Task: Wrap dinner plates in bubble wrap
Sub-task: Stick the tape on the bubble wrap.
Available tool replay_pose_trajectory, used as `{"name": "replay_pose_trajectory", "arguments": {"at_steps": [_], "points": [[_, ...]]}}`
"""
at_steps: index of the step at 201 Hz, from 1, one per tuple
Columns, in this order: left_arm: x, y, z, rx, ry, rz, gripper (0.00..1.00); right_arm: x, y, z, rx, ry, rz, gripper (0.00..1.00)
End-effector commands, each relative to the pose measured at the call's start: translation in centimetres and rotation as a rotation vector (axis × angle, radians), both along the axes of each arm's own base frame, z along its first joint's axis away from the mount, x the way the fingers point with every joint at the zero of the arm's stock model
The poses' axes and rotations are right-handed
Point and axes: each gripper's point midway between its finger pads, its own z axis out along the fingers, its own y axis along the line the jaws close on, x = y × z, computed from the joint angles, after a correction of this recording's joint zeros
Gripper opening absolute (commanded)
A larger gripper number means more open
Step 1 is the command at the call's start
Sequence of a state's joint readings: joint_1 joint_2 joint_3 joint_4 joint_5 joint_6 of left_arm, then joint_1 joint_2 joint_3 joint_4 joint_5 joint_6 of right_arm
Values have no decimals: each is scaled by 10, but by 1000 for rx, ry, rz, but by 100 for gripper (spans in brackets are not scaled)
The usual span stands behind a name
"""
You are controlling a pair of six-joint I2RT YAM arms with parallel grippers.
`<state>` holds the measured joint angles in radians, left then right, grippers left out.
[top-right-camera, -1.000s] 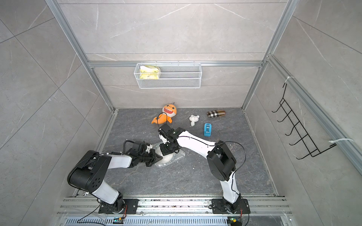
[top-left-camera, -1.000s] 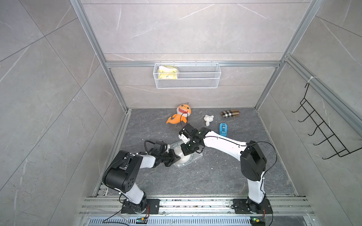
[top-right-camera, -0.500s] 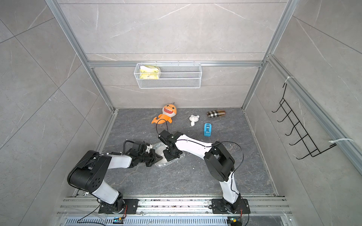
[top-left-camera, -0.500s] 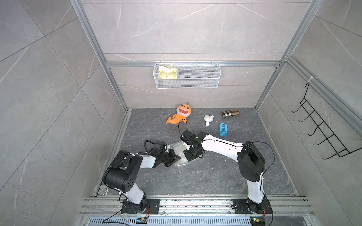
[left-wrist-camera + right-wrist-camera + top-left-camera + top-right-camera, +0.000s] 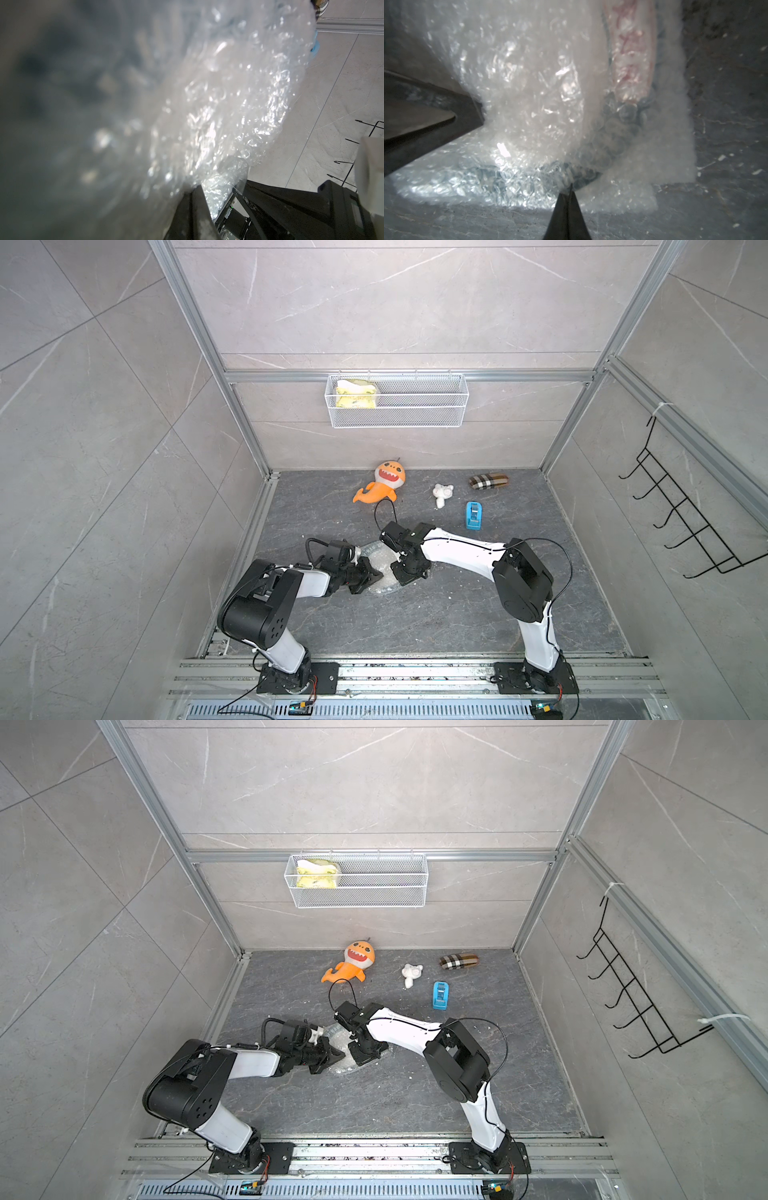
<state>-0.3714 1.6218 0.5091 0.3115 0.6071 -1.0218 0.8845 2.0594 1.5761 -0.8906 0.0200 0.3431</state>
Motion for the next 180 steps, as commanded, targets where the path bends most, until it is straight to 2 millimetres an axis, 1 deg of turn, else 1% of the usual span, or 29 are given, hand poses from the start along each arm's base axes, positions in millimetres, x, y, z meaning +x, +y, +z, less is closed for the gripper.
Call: {"name": "replay_pose_trajectory", "arguments": {"at_steps": [1, 16, 21, 30, 39, 56, 81, 100, 115, 152, 164, 180], "points": [[-61, 46, -70, 255, 292, 72, 5, -3, -1, -1, -33, 5, 10, 16], [-61, 47, -71, 257, 292, 72, 5, -3, -1, -4, -38, 7, 10, 17], [-61, 47, -71, 256, 291, 72, 5, -3, -1, -6, -41, 9, 10, 18], [-61, 47, -71, 256, 292, 72, 5, -2, -3, -10, -55, 10, 11, 23], [-62, 47, -71, 256, 294, 71, 5, -4, -5, -16, -73, 20, 13, 24], [-62, 47, -71, 255, 292, 70, 5, -4, -11, -19, -108, 21, 16, 25], [-61, 47, -70, 255, 291, 70, 5, -4, -15, -9, -115, 4, 25, 31], [-61, 47, -71, 255, 293, 70, 5, -3, -17, 3, -109, -11, 33, 39], [-60, 46, -70, 255, 289, 68, 5, -3, -19, 10, -116, -14, 39, 41], [-60, 46, -69, 255, 288, 68, 5, -3, -21, 13, -124, -20, 47, 42], [-60, 47, -70, 257, 288, 68, 5, -3, -21, 15, -123, -24, 50, 44], [-60, 47, -69, 258, 285, 70, 5, -2, -21, 18, -114, -40, 53, 50]]}}
